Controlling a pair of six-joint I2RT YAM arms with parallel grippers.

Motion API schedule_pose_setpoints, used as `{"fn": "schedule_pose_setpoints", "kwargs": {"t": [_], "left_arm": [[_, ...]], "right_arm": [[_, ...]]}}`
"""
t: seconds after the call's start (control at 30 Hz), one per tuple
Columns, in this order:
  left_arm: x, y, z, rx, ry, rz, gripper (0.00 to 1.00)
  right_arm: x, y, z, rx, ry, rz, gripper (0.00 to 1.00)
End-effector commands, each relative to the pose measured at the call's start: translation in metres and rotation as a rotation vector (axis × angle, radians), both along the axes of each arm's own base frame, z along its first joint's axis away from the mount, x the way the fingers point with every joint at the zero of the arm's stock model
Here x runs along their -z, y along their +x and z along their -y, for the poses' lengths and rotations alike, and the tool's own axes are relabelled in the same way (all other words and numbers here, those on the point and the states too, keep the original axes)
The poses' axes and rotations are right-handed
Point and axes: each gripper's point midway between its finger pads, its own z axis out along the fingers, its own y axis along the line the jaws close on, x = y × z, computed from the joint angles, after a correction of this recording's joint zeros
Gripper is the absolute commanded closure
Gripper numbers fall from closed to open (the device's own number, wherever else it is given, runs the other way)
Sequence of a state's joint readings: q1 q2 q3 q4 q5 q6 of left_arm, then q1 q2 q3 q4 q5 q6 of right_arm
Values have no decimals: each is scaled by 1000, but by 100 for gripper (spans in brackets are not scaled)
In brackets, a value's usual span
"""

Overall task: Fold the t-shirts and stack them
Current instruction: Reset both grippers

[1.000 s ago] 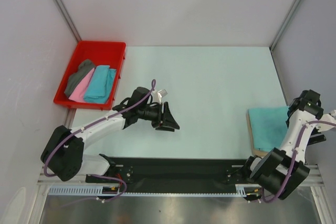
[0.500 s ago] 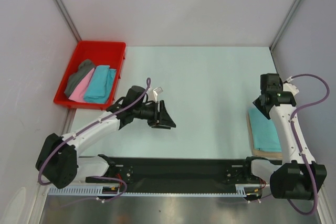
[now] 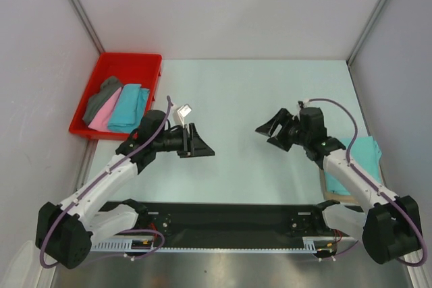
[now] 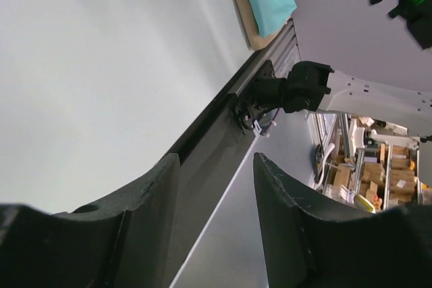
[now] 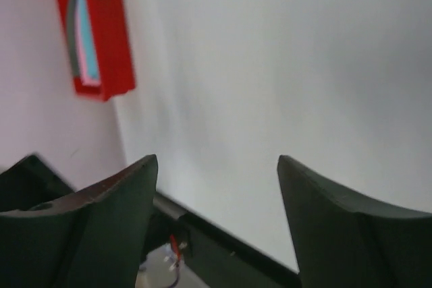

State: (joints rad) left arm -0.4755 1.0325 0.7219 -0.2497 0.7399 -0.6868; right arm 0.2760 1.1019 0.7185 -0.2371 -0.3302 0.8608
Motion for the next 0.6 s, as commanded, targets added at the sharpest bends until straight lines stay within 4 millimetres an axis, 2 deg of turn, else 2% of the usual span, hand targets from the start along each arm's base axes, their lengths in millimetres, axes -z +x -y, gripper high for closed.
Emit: {"fn": "schedule_pose_setpoints", "kwargs": {"t": [0.0,0.03,0.07,0.1,0.17,0.2,0.23,0.27,0.3,0.33,0.37,0.4,0.43,0.47,0.5,0.53,0.57], "left_arm": [[4,0,-10,-6,7,75,46],[4,0,-11,-8,0,86,46],[3,0,-12,-20,-2,102,46],[9,-2,-14,-28,1,93,46],[12,-1,-17,-61,-5,109,45],[19,-6,-19,-80,-15,91,44],[16,-5,-20,-95,-38,115,44],[17,-5,-20,-110,-52,123,43],[21,-12,-23,-131,-79,105,43],[14,-10,-22,-148,-122,145,42],[14,-12,-24,-165,-147,150,41],[30,-16,-27,-212,-167,92,40],[16,-17,-30,-234,-239,158,39],[15,-20,-33,-259,-277,169,37],[38,-22,-37,-317,-300,89,36],[24,-26,-41,-333,-381,146,35],[28,-27,-44,-354,-413,132,34]], "right_arm": [[-64,-13,-47,-147,262,235,20],[-65,-20,-52,-168,271,252,15],[-52,-30,-55,-181,279,238,4],[-56,-37,-52,-173,289,252,0],[-40,-46,-41,-117,284,213,0],[-20,-52,-31,-51,282,174,0],[-31,-60,-24,-23,313,227,0],[-25,-66,-16,14,315,215,0],[-3,-70,-7,80,323,171,0],[-16,-77,-1,109,372,220,0],[10,-86,7,152,346,123,0],[17,-89,12,190,351,101,0],[26,-94,16,214,367,77,0],[31,-104,20,222,374,62,0],[34,-109,21,218,381,60,0],[40,-113,22,217,371,45,0],[49,-117,20,195,334,5,0]]}}
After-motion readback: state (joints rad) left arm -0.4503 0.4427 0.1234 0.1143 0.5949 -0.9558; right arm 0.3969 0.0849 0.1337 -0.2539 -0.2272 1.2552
